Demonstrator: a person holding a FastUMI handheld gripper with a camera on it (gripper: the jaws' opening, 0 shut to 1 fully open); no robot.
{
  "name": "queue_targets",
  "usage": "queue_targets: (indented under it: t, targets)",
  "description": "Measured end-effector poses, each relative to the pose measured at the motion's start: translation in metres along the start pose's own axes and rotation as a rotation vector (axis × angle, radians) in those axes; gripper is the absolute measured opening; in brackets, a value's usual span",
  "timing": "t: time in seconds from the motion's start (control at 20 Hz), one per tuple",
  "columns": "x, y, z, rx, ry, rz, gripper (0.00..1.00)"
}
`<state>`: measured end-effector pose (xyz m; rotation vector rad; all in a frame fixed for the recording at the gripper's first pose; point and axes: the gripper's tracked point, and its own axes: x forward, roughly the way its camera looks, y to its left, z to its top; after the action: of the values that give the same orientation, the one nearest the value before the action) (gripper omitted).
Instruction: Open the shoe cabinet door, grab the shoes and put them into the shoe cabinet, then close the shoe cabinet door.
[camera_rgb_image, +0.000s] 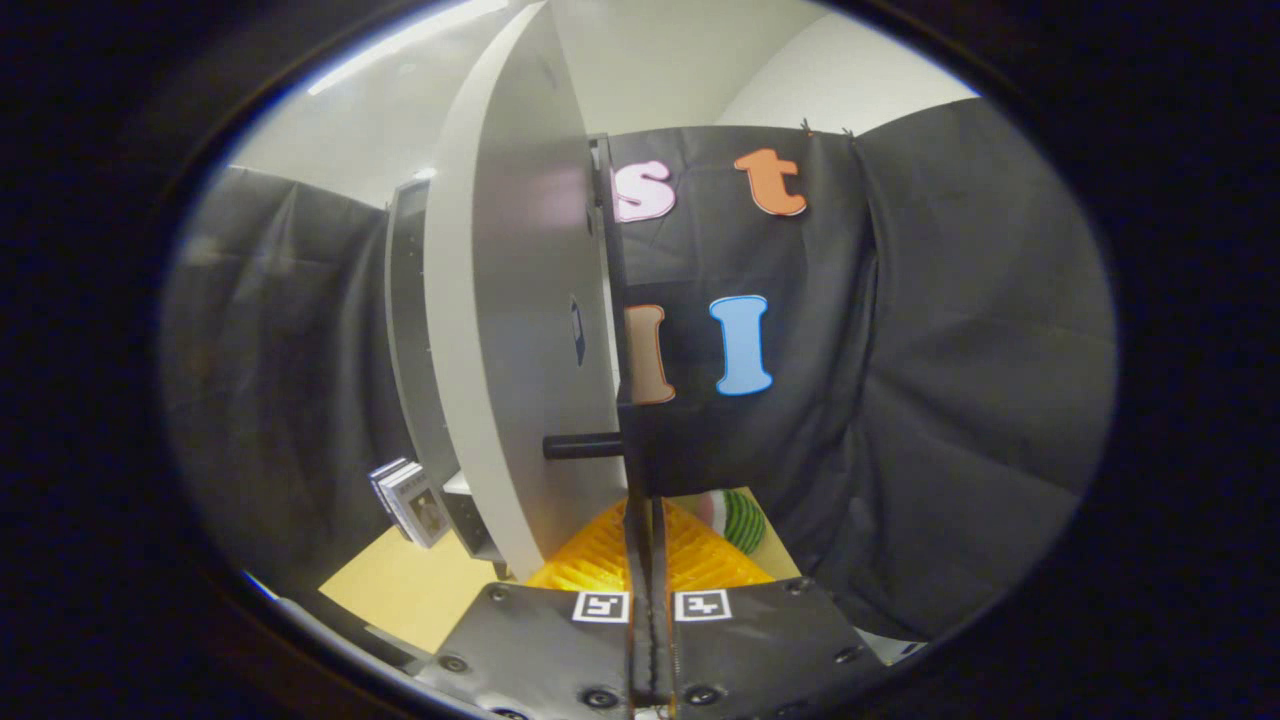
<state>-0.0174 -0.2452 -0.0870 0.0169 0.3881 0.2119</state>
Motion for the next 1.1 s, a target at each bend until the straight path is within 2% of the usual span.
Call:
queue_targets:
  t: [0.3,0.6,0.75,0.9,1.1]
  targets:
    - [-0.004,-0.003,-0.006,-0.002,0.032,0.087,0.04]
    - [-0.024,-0.008,-0.004,-0.023,0.004,0.010,0.03]
    - [-0.057,-0.002,-0.008,-0.033,-0.011,-0.042,0.03]
    - [-0.075,0.023,-0.006,-0.039,-0.034,-0.052,0.03]
    - [-0.079,0.065,-0.021,-0.045,-0.028,-0.045,0.02]
